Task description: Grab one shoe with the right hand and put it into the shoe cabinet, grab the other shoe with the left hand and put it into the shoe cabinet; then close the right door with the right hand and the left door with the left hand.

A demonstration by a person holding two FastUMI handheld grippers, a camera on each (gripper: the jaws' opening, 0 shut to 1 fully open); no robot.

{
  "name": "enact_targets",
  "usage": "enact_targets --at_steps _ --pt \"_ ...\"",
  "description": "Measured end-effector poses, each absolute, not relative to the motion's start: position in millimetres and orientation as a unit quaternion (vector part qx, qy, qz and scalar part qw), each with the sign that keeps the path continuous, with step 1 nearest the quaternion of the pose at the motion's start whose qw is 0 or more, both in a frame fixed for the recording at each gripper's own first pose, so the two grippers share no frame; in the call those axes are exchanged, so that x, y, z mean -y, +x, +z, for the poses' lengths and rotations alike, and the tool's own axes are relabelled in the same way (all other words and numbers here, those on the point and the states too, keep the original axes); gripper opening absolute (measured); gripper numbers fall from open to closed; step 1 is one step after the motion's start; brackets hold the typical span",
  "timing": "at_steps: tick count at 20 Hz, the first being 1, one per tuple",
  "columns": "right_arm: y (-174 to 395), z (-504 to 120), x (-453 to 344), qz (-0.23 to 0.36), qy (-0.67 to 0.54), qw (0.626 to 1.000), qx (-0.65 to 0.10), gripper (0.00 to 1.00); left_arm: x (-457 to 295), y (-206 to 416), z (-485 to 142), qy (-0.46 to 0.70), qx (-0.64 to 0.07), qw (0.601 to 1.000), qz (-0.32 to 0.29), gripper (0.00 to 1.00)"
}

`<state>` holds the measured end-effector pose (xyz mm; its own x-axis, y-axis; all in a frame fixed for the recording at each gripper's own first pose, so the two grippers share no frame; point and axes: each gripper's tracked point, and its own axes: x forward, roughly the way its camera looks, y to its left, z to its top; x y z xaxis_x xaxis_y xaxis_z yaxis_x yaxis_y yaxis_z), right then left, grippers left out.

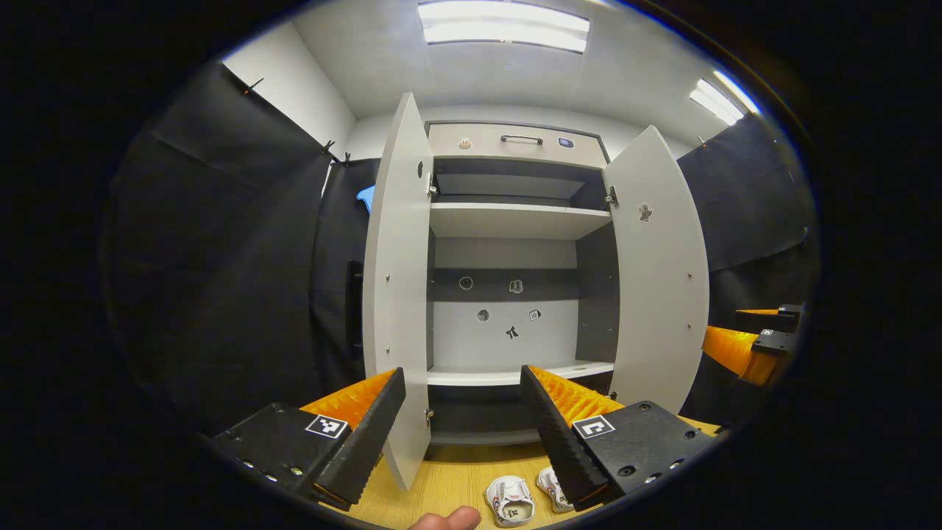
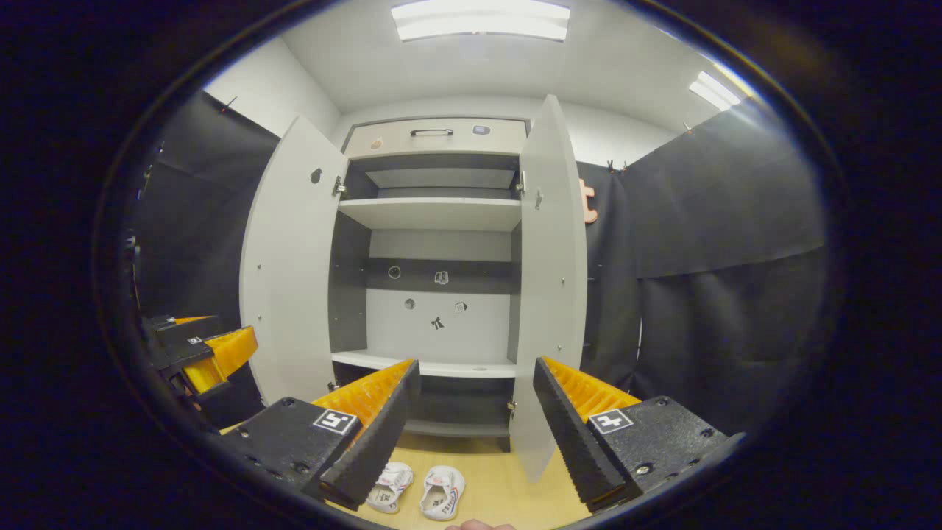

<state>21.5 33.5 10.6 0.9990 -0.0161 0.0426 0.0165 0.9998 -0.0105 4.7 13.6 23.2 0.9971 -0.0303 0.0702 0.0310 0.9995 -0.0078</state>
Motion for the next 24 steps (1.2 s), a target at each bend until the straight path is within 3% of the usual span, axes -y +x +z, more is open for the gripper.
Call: enact_targets --at_steps 6,17,24 --pt "52.6 -57.0 -50.1 0.002 0.019 0.999 -0.040 0.99 -23.7 4.2 18.4 -0.001 0.034 0.999 -0.016 0.95" --pt "84.0 -257.7 -92.5 0.037 0.020 0.975 -0.217 1.00 -34.5 2.9 4.5 -0.006 0.025 0.999 -0.019 0.95" --pt "94.7 -332.3 -104.0 0.042 0.032 0.958 -0.281 0.97 -40.8 7.3 0.2 -0.006 0.022 1.000 -0.015 0.95"
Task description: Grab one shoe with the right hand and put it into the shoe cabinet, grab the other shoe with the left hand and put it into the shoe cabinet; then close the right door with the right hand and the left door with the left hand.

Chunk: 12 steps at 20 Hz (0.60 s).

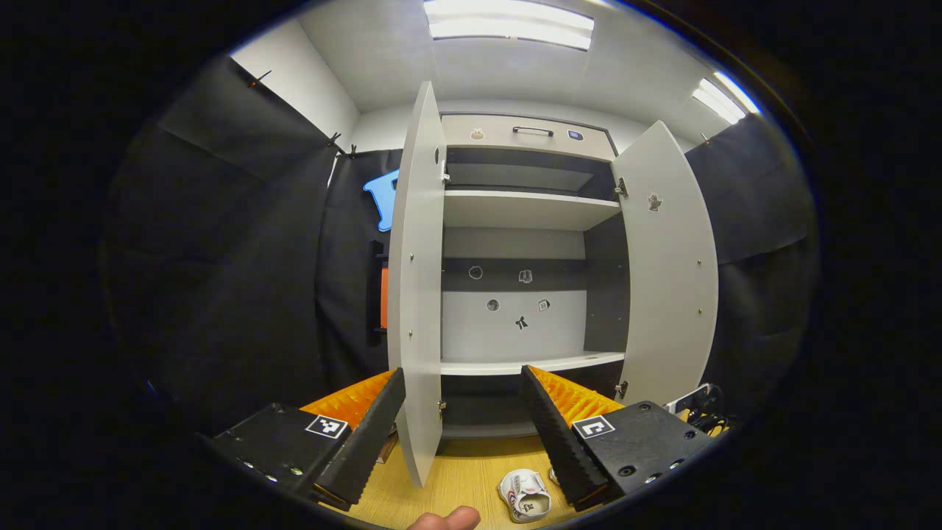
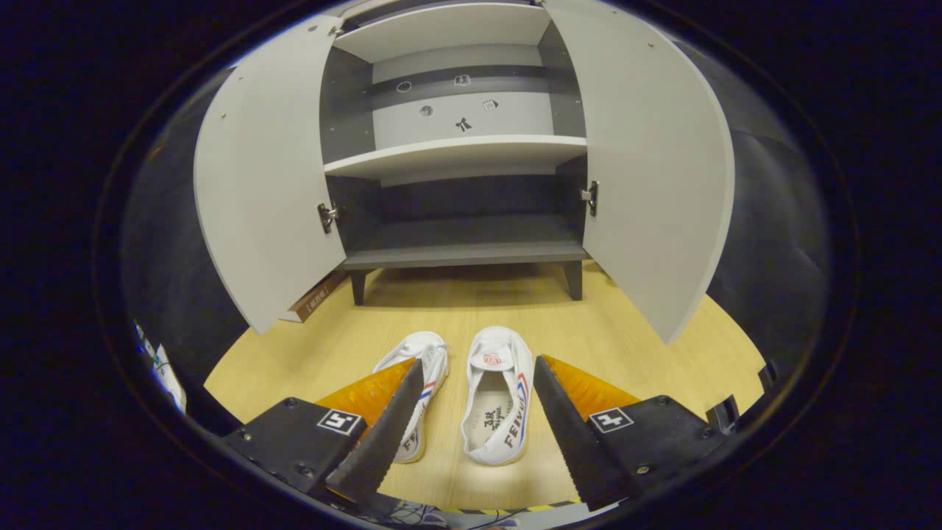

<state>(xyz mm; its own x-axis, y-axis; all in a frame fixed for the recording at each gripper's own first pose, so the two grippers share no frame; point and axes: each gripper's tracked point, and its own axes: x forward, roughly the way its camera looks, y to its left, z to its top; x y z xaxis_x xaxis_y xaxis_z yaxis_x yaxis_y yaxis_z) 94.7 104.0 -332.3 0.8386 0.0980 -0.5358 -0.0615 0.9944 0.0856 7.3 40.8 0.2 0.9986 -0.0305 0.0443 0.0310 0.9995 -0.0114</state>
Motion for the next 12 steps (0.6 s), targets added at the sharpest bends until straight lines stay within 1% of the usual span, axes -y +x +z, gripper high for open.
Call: enact_targets --at_steps 4,6,7,8,12 --pt "96.6 -359.0 -116.1 0.053 0.042 0.949 -0.309 0.97 -42.7 10.7 -4.4 -0.006 0.019 1.000 -0.014 0.95" --pt "98.6 -370.5 -119.5 0.055 0.058 0.942 -0.325 0.95 -43.6 11.8 -6.1 -0.009 0.017 1.000 -0.014 0.95" --pt "99.0 -376.1 -120.2 0.054 0.064 0.940 -0.331 0.86 -45.0 13.8 -7.0 -0.009 0.016 1.000 -0.014 0.95" --pt "100.9 -379.3 -120.9 0.054 0.068 0.938 -0.335 0.92 -46.3 14.9 -8.0 -0.009 0.016 1.000 -0.013 0.95" --pt "105.8 -393.2 -124.9 0.068 0.073 0.931 -0.351 0.89 -50.6 16.9 -11.5 -0.011 0.015 1.000 -0.009 0.95"
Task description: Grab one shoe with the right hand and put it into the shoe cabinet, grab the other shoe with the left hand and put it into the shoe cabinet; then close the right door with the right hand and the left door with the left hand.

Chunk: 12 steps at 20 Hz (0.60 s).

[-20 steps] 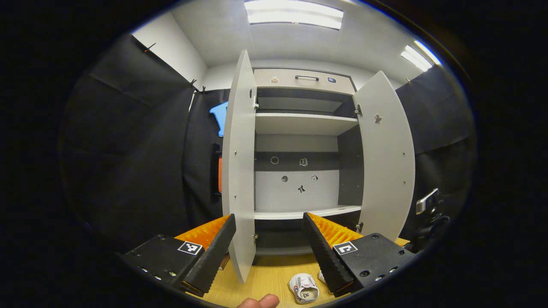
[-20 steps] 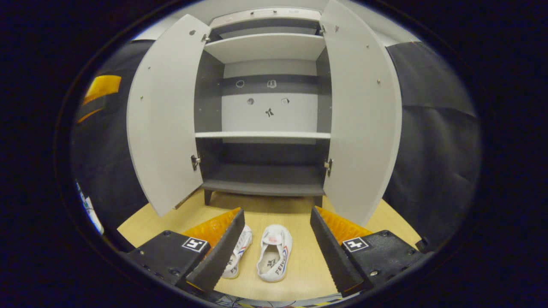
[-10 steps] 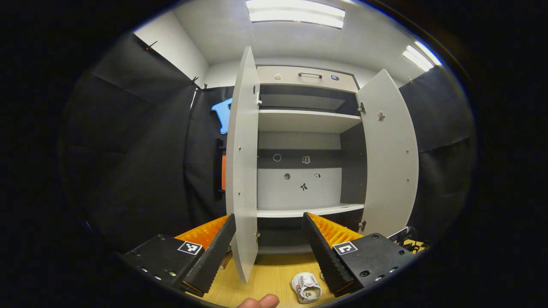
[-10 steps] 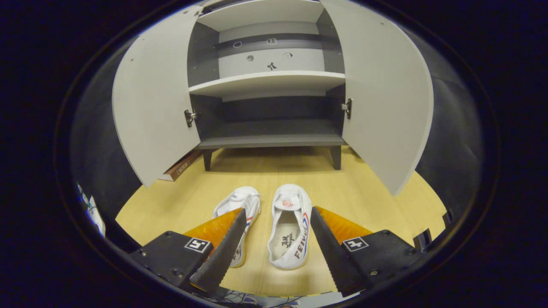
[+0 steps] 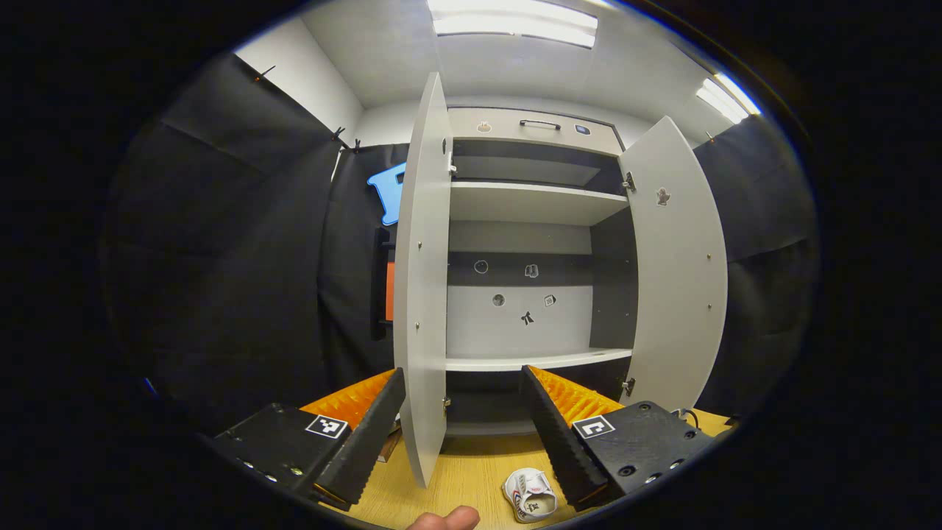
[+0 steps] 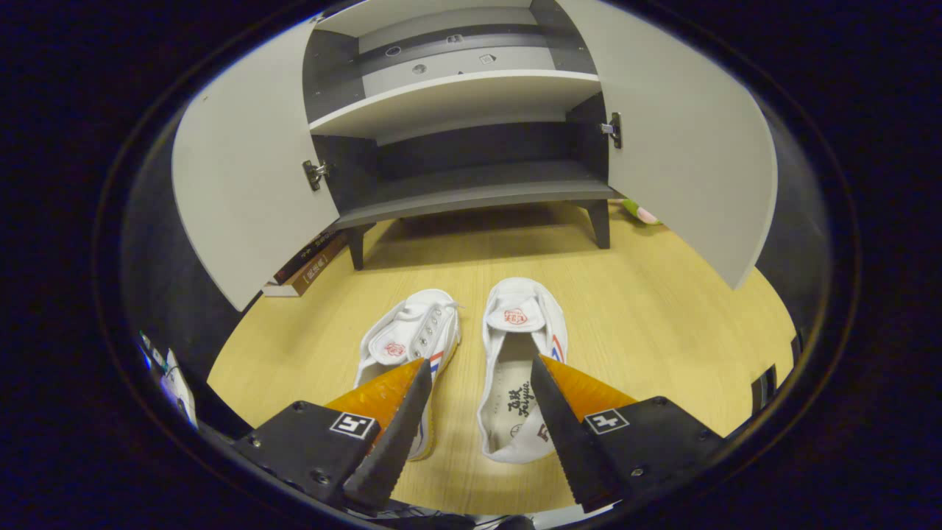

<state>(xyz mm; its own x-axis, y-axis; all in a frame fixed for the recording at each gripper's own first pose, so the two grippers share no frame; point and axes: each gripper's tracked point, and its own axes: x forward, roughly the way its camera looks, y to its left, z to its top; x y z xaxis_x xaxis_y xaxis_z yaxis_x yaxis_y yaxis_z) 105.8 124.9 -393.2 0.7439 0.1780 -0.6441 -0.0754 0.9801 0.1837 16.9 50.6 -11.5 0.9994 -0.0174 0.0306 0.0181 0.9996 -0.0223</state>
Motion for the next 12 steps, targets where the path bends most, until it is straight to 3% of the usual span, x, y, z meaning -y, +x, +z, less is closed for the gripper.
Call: enact_targets --at_steps 12 --pt "137.2 -432.6 -129.7 0.050 0.085 0.910 -0.403 0.74 -58.5 21.9 -21.4 -0.011 0.005 1.000 -0.003 0.95"
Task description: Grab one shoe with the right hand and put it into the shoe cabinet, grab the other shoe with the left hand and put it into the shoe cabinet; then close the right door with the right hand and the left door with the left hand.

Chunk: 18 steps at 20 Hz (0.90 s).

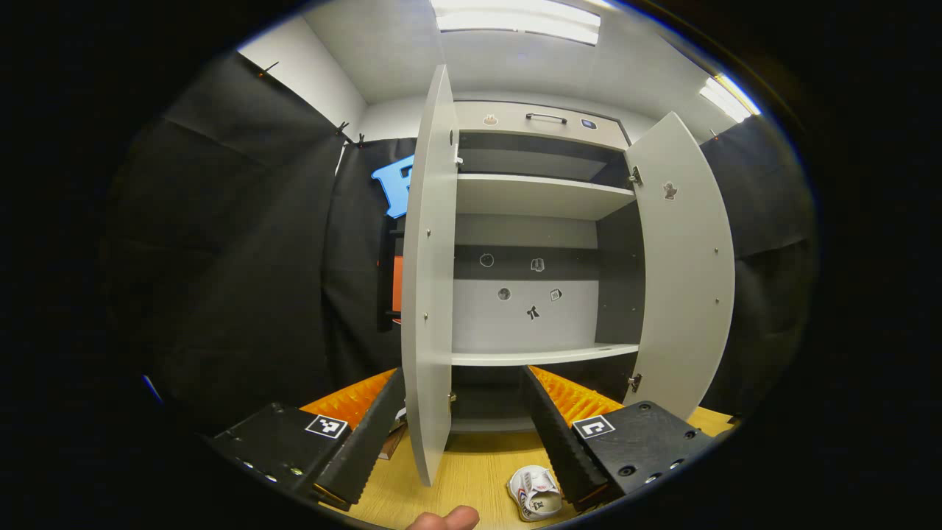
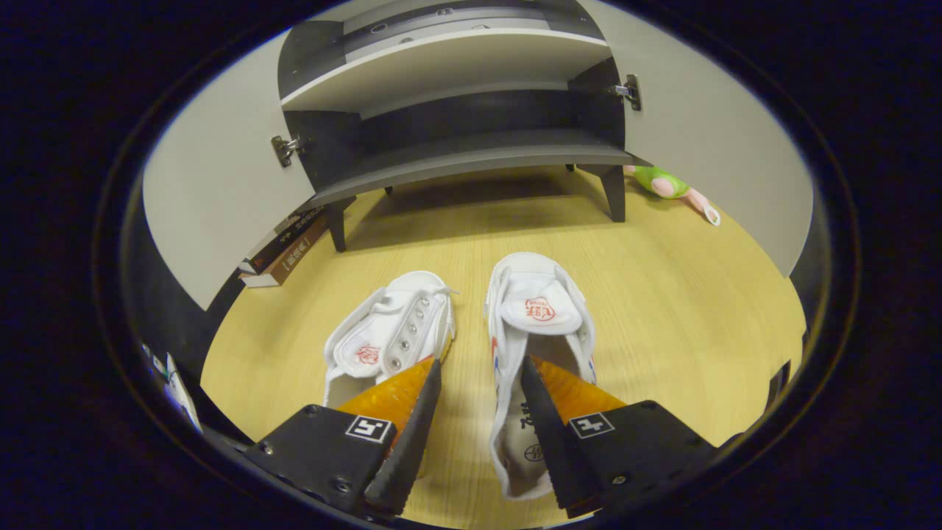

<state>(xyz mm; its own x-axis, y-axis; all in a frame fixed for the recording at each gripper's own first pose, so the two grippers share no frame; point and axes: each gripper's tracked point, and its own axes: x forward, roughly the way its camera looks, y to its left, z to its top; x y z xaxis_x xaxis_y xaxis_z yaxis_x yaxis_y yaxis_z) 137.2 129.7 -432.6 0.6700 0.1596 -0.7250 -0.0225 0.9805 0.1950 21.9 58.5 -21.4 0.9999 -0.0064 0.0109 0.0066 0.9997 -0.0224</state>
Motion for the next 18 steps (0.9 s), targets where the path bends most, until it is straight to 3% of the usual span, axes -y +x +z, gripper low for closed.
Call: enact_targets --at_steps 6,7,8,16,17,18 --pt "149.0 -441.7 -123.2 0.039 0.088 0.903 -0.418 0.61 -60.9 25.2 -24.2 -0.012 0.003 1.000 -0.001 0.95" --pt "150.4 -441.8 -121.5 0.038 0.081 0.904 -0.417 0.49 -60.9 26.1 -24.4 -0.012 0.002 1.000 -0.001 0.95" --pt "152.2 -442.9 -120.5 0.037 0.074 0.905 -0.418 0.56 -60.5 27.1 -25.1 -0.011 0.002 1.000 -0.001 0.95" --pt "164.7 -452.1 -119.6 0.025 0.021 0.902 -0.431 0.55 -57.5 32.5 -32.4 -0.008 -0.004 1.000 -0.004 0.95" --pt "164.9 -452.5 -117.1 0.023 0.007 0.902 -0.430 0.46 -57.4 33.2 -33.1 -0.010 -0.006 1.000 -0.004 0.95" --pt "165.4 -452.4 -113.8 0.023 -0.005 0.903 -0.428 0.48 -57.0 34.4 -34.2 -0.012 -0.007 1.000 -0.004 0.95"
